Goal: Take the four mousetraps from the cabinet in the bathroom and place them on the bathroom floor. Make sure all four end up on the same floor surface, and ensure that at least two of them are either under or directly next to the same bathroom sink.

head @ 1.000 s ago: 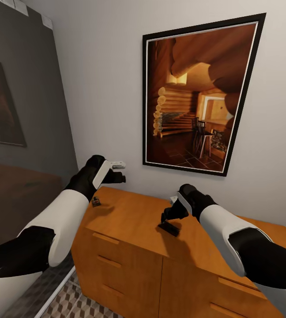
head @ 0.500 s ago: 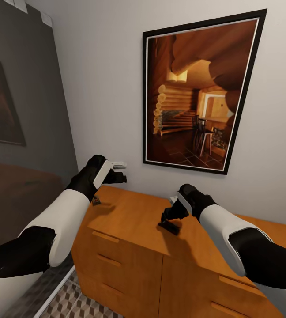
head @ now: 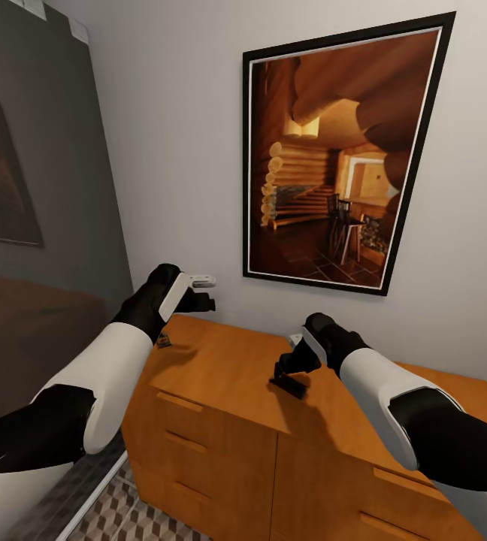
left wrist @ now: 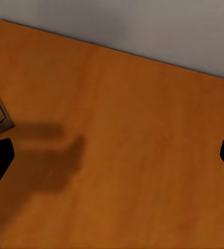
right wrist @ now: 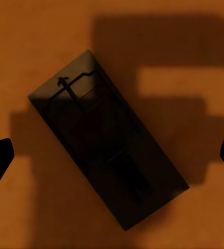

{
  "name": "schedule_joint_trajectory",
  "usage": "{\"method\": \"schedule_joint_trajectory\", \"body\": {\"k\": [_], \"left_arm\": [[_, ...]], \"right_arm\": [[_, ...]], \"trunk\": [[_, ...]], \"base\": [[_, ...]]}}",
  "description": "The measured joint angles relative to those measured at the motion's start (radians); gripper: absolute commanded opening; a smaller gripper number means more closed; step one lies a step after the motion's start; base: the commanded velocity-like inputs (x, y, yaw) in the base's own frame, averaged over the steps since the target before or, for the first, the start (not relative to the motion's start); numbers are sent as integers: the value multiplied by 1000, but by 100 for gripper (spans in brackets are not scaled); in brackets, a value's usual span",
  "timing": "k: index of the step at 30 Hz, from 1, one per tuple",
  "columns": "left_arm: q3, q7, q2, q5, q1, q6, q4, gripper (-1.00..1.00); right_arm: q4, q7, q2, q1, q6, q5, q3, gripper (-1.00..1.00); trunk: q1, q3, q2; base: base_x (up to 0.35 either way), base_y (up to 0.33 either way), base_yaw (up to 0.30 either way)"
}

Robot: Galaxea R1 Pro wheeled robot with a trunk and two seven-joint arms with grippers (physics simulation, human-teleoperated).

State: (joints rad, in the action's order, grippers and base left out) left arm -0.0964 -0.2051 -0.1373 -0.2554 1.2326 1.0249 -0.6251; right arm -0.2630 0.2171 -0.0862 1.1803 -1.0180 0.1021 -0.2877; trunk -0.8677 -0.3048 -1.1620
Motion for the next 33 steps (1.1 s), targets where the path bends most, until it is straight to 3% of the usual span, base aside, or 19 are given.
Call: {"method": "schedule_joint_trajectory", "body": {"k": [3, 15, 33], "left_arm": [[0, 0, 0, 0, 0, 0, 0, 100], [0, 0, 0, -1, 0, 0, 0, 100], [0, 1, -1, -1, 0, 0, 0, 100]], "right_arm": [[0, 0, -1, 0, 0, 0, 0, 100], [-9, 0, -1, 0, 0, 0, 0, 100], [-31, 2, 1, 0, -1, 0, 0, 100]], "trunk": [[0, 0, 0], [-46, -38, -84], [-46, -38, -84]], "base": [[0, 0, 0], [0, 0, 0], [0, 0, 0]]}}
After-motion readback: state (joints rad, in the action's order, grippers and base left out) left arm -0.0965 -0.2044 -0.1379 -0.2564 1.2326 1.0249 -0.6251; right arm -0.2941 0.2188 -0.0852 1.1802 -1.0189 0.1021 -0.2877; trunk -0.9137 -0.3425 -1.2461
